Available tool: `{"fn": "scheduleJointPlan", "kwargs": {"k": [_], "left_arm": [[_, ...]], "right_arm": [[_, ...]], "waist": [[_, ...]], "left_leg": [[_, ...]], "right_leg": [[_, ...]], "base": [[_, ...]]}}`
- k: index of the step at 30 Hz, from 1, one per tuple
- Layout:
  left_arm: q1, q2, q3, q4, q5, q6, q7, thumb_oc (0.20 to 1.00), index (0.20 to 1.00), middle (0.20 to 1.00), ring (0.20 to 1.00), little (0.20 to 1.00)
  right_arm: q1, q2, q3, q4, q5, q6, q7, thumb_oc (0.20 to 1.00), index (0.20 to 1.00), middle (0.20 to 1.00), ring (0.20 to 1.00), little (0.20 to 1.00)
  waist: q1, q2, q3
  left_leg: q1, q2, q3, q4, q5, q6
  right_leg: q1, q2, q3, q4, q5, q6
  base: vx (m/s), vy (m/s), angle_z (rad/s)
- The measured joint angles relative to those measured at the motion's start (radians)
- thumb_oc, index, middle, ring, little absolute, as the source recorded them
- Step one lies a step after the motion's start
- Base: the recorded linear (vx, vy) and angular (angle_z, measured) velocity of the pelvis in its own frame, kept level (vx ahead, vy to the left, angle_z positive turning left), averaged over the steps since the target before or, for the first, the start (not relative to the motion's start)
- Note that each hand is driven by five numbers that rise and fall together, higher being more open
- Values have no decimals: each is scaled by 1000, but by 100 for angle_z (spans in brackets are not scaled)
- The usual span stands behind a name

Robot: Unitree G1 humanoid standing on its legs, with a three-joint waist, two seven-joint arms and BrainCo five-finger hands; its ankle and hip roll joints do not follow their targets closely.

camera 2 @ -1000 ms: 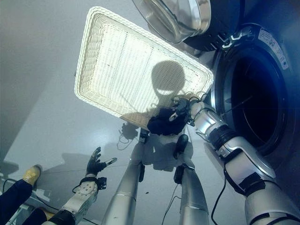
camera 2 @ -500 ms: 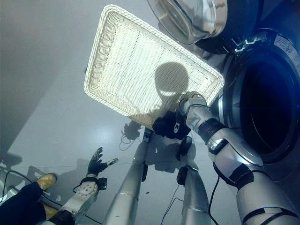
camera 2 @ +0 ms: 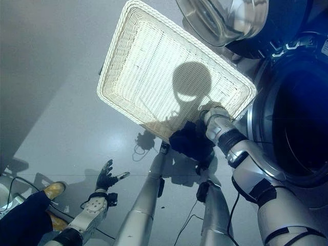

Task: Put the clothes into the washing machine.

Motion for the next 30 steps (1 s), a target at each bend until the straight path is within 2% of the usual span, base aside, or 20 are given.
{"fn": "scheduleJointPlan", "kwargs": {"k": [4,9,14,16,18,25,30], "left_arm": [[-10,9,6,6,-1,2,-2,1000,1000,1000,1000,1000],[-10,14,9,21,-2,7,-4,1000,1000,1000,1000,1000],[-4,11,11,58,-2,12,-4,1000,1000,1000,1000,1000],[-3,2,17,75,-2,-2,-4,1000,1000,1000,1000,1000],[6,-6,27,82,-2,-16,-2,1000,1000,1000,1000,1000],[17,-31,26,76,0,-23,22,1000,1000,1000,1000,1000],[20,-46,26,75,0,-20,48,1000,1000,1000,1000,1000]], "right_arm": [[47,-17,-66,40,222,-36,-74,200,200,200,200,200],[168,-24,-165,9,574,-94,-77,200,200,200,200,200],[280,15,-287,-57,899,-102,-80,200,200,200,200,200],[329,31,-338,-103,1097,-109,-84,200,200,200,200,200],[396,58,-393,-181,1286,-131,-74,200,200,200,200,200],[498,149,-442,-343,1605,-208,-56,200,200,200,200,200],[542,165,-479,-415,1784,-270,-128,200,200,200,200,200]], "waist": [[-3,0,0],[-4,1,0],[-9,7,3],[-16,13,7],[-43,24,12],[-103,25,13],[-131,30,15]], "left_leg": [[26,-2,-7,11,-3,-3],[47,-1,-1,26,-14,-17],[79,3,26,35,-17,-20],[90,3,39,44,-19,-21],[106,2,41,51,-21,-20],[137,4,105,70,-43,-4],[155,5,159,72,-53,11]], "right_leg": [[26,0,0,15,-8,-4],[35,-1,6,50,-18,-11],[41,1,34,75,-22,-24],[46,4,49,75,-19,-28],[64,4,51,75,-18,-27],[77,16,109,66,4,-19],[86,24,161,32,31,-4]], "base": [[-6,-70,4],[-5,-36,-3],[-18,48,-12],[-17,79,-14],[-33,68,-5],[-25,71,-20],[-18,90,-24]]}}
